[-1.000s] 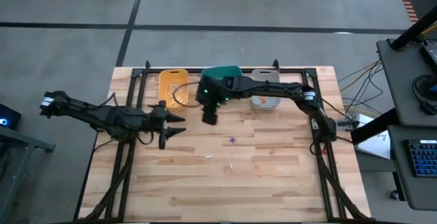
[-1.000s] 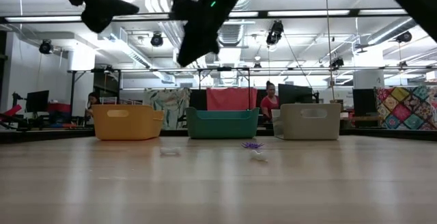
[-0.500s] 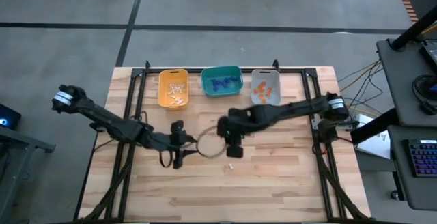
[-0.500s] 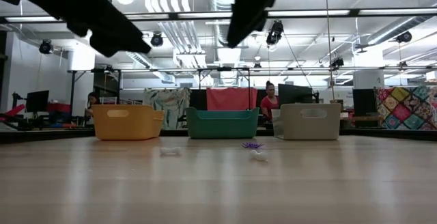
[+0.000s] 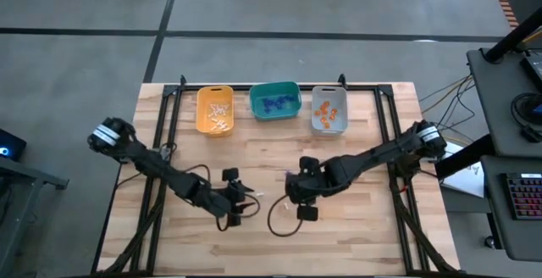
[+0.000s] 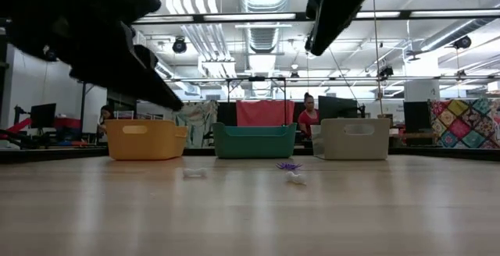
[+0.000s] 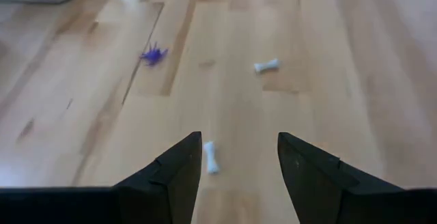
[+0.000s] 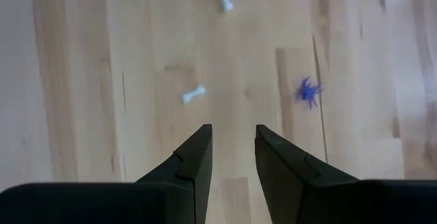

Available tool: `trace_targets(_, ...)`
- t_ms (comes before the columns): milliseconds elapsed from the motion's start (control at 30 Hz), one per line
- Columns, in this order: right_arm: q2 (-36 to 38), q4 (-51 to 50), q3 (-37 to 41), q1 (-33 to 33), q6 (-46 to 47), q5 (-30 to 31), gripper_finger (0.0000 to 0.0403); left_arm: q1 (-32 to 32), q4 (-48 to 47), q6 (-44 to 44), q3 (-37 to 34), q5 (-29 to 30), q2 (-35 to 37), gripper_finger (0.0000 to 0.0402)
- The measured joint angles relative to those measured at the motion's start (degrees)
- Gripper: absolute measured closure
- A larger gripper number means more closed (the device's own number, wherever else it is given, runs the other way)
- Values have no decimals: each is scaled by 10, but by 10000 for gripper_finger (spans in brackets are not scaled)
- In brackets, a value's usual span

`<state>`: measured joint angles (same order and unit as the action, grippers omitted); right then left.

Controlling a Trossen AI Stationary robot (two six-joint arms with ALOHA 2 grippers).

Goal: Sort Halloween decoration
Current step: Put the white bone toy into the yellow bin

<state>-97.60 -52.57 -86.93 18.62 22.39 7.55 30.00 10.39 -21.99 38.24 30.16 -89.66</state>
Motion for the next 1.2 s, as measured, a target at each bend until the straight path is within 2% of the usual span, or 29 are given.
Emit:
trace_targets(300,29,-23,36,28,14,0,303,-4,0,2,33,62,-102,226)
trace_targets(567,45,-17,62,31,40,21,303,-15,25,-12,43,68,-155,256)
trace_targets(767,45,-11,80,31,40,31,303,-17,31,-28,42,53,-169,294)
trace_targets(1000,45,-7,87,31,40,31,303,-18,31,-27,41,34,-168,385)
trace_targets(1200,45,-7,87,33,42,31,303,-18,13,-27,52,26,-161,396)
